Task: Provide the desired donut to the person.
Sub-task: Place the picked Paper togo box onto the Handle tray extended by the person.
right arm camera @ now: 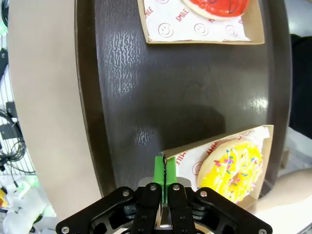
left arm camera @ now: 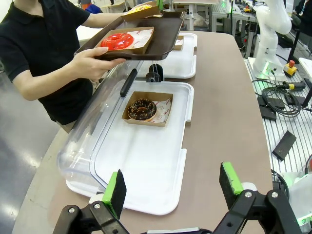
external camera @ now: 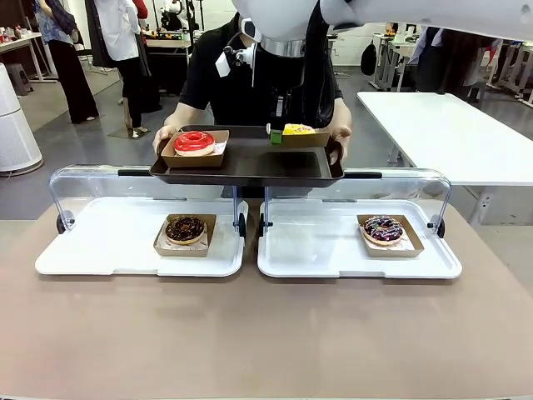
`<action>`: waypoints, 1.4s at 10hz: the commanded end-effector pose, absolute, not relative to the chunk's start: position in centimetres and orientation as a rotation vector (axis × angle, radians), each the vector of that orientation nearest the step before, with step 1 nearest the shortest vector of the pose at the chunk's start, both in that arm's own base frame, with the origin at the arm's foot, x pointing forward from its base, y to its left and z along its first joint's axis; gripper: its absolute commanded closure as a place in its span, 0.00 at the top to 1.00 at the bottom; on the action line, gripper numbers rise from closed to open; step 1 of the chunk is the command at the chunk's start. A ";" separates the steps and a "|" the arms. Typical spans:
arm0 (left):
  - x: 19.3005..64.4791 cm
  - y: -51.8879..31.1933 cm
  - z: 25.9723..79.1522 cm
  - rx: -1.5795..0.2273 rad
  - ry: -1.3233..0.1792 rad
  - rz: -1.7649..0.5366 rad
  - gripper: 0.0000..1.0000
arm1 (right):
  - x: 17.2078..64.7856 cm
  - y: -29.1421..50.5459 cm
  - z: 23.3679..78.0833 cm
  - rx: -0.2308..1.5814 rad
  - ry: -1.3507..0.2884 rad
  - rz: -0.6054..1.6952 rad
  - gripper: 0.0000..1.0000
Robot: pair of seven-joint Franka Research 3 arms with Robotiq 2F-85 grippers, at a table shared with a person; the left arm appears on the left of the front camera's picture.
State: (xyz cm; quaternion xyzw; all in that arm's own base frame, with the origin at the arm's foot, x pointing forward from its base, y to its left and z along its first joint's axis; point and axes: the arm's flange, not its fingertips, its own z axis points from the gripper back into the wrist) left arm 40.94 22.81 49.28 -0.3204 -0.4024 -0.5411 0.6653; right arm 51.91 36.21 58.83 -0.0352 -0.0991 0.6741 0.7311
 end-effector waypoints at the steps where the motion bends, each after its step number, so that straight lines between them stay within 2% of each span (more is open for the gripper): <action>1: 40.7 22.8 49.3 -0.722 -0.911 -1.225 1.00 | 52.3 36.1 58.0 -0.027 -0.223 1.492 0.01; 5: 40.7 22.8 49.3 -0.722 -0.911 -1.225 1.00 | 52.7 35.9 56.1 0.030 -0.177 1.484 0.01; 6: 40.7 22.8 49.3 -0.722 -0.911 -1.225 1.00 | 52.9 36.0 56.2 0.038 -0.178 1.488 0.10; 7: 40.7 22.8 49.3 -0.722 -0.911 -1.225 1.00 | 52.7 36.0 56.2 0.047 -0.163 1.491 0.58; 8: 40.7 22.8 49.3 -0.722 -0.911 -1.225 1.00 | 52.5 36.0 56.2 0.052 -0.152 1.492 0.70; 9: 40.7 22.8 49.3 -0.722 -0.911 -1.225 1.00 | 52.5 36.1 56.4 0.054 -0.150 1.491 1.00; 11: 40.7 22.8 49.3 -0.722 -0.911 -1.225 1.00 | 52.6 36.3 56.6 0.057 -0.141 1.493 1.00; 12: 40.7 22.8 49.3 -0.722 -0.911 -1.225 1.00 | 52.4 36.2 56.5 0.062 -0.124 1.493 0.96; 13: 40.7 22.8 49.3 -0.722 -0.911 -1.225 1.00 | 52.5 36.2 56.3 0.068 -0.114 1.490 1.00; 14: 40.7 22.8 49.3 -0.722 -0.911 -1.225 1.00 | 52.7 36.1 56.5 0.072 -0.114 1.487 1.00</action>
